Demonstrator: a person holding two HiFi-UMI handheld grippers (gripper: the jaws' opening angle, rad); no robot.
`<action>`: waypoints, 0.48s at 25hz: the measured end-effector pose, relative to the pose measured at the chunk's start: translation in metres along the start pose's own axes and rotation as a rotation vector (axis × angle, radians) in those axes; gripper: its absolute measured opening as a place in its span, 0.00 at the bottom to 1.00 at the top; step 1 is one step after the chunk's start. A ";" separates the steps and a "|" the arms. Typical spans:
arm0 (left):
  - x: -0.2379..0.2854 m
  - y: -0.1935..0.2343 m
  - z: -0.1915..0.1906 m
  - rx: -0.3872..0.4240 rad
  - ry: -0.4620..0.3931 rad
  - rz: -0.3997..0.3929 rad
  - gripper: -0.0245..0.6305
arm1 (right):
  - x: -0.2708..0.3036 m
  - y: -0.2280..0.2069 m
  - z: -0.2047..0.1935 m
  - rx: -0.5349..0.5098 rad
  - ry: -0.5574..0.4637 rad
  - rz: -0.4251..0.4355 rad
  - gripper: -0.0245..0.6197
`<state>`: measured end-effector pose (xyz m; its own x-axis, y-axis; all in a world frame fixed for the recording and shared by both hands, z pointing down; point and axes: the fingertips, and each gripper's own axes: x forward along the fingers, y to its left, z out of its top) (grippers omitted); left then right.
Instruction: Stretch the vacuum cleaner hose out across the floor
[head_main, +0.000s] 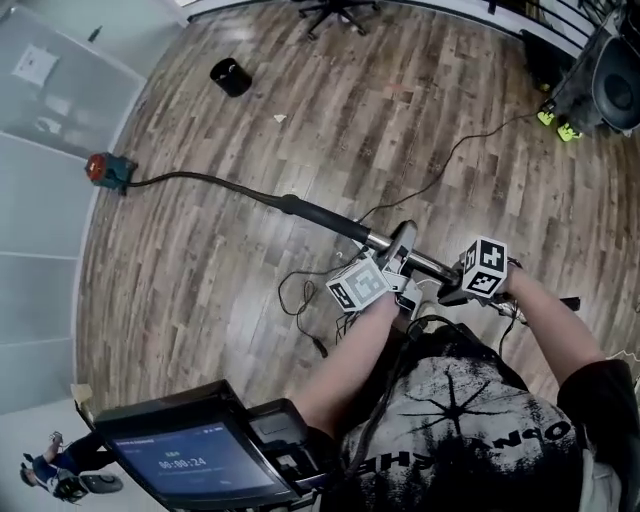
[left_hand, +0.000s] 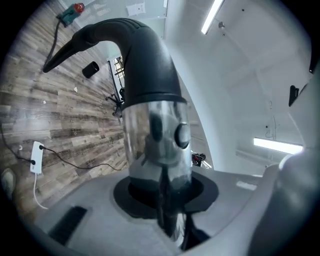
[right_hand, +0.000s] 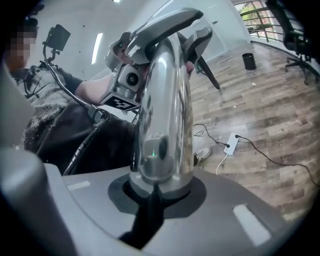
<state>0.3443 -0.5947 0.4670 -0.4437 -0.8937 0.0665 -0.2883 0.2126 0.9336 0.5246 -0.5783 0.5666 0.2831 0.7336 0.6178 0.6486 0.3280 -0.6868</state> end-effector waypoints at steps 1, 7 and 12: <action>-0.001 0.000 -0.013 -0.003 -0.003 0.014 0.17 | -0.001 0.003 -0.013 -0.008 0.013 0.004 0.12; -0.006 0.000 -0.093 0.001 0.008 0.053 0.17 | 0.016 0.021 -0.089 -0.016 0.010 0.014 0.12; 0.002 -0.003 -0.066 -0.045 0.071 0.042 0.17 | 0.007 0.020 -0.061 0.046 0.016 0.002 0.12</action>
<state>0.4006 -0.6234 0.4879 -0.3930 -0.9104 0.1292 -0.2320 0.2342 0.9441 0.5826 -0.6027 0.5805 0.2960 0.7245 0.6225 0.6147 0.3543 -0.7047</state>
